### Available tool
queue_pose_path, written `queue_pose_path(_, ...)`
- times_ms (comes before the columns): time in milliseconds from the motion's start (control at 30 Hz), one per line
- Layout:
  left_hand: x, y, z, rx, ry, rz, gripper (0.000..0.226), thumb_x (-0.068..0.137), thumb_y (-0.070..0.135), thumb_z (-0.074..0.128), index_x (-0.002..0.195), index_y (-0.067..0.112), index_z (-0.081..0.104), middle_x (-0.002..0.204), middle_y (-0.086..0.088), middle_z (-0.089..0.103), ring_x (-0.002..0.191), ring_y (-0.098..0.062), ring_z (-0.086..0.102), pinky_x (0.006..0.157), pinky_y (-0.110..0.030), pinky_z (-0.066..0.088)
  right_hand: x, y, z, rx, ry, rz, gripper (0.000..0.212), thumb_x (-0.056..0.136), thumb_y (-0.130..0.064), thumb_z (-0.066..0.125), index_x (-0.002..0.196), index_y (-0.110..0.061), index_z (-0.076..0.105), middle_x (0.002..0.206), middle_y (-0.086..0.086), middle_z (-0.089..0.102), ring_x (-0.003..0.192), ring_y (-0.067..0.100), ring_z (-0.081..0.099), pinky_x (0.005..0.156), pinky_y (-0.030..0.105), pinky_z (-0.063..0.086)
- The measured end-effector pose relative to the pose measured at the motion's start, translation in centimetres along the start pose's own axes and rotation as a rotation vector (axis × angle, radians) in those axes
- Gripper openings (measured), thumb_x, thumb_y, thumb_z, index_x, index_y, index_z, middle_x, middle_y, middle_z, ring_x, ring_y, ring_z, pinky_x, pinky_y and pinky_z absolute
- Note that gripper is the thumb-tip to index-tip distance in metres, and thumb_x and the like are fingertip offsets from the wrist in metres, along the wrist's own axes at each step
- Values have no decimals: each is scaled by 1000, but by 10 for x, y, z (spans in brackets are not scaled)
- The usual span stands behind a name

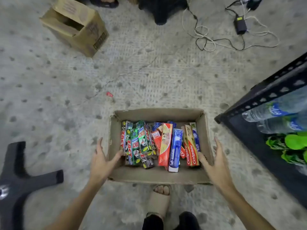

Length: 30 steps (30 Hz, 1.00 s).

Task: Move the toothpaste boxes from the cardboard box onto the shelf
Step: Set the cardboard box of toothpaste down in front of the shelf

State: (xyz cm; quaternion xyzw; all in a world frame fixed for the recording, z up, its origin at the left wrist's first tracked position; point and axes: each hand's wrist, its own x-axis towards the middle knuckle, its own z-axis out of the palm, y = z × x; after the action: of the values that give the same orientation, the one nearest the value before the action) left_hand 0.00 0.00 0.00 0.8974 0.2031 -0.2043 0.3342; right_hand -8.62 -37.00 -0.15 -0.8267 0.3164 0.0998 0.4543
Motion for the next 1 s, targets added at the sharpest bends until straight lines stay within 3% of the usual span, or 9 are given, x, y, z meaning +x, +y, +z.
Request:
queue_pose_path(100,35,-14,9,-104,-68,5,122,60,88,67,155,41,9,148,-12,48,127,-27,54,102,-56,49,27,17,17,9,-44,25,94,87,-63,65,153,-56,-2,161,2,36,142,24,44,112,53,41)
queue_pose_path(267,67,-30,25,-145,-141,135,75,84,58,72,136,64,18,144,-5,54,117,-19,63,101,-52,52,59,41,25,5,-94,-41,87,93,-53,60,152,-59,-4,150,2,53,106,13,64,101,45,52)
queue_pose_path(367,75,-39,33,-105,-112,158,77,88,59,67,143,61,13,158,-3,36,134,-24,51,111,-53,41,74,54,23,-89,-122,-65,86,95,-52,58,150,-63,-7,137,3,64,95,15,69,92,44,57)
queue_pose_path(467,71,-39,48,-122,-41,186,69,99,41,55,152,50,11,164,-3,28,144,-24,38,118,-51,33,84,63,24,-174,-96,-83,83,98,-51,52,151,-59,-11,111,8,75,76,17,72,73,40,61)
queue_pose_path(533,70,-37,56,-138,-2,232,62,104,29,48,152,48,13,164,-4,28,147,-23,34,120,-47,30,85,66,26,-240,-78,-138,80,99,-51,47,154,-54,-13,88,4,74,63,15,69,58,36,58)
queue_pose_path(600,72,-38,61,-110,17,248,62,106,25,45,157,40,14,165,-1,26,150,-20,29,123,-49,26,82,70,25,-279,-36,-201,77,101,-45,43,157,-47,-11,62,-6,60,43,7,54,40,23,42)
queue_pose_path(667,71,-39,61,-113,22,231,61,106,27,44,158,37,14,166,3,24,151,-19,27,122,-52,26,77,74,21,-288,12,-220,77,104,-35,46,159,-43,-7,48,-8,44,34,5,40,37,19,27)
queue_pose_path(867,56,-12,56,-60,-31,347,62,105,27,45,157,41,15,166,6,22,151,-19,27,122,-52,26,44,104,-11,-276,77,-152,77,105,-32,47,159,-43,-7,46,-3,46,36,11,45,38,25,27)
queue_pose_path(1000,34,25,72,20,-86,493,64,105,22,46,157,38,13,167,5,20,151,-14,23,124,-43,21,6,137,-51,-229,128,-87,76,103,-38,43,157,-48,-11,62,6,66,43,16,56,46,40,51)
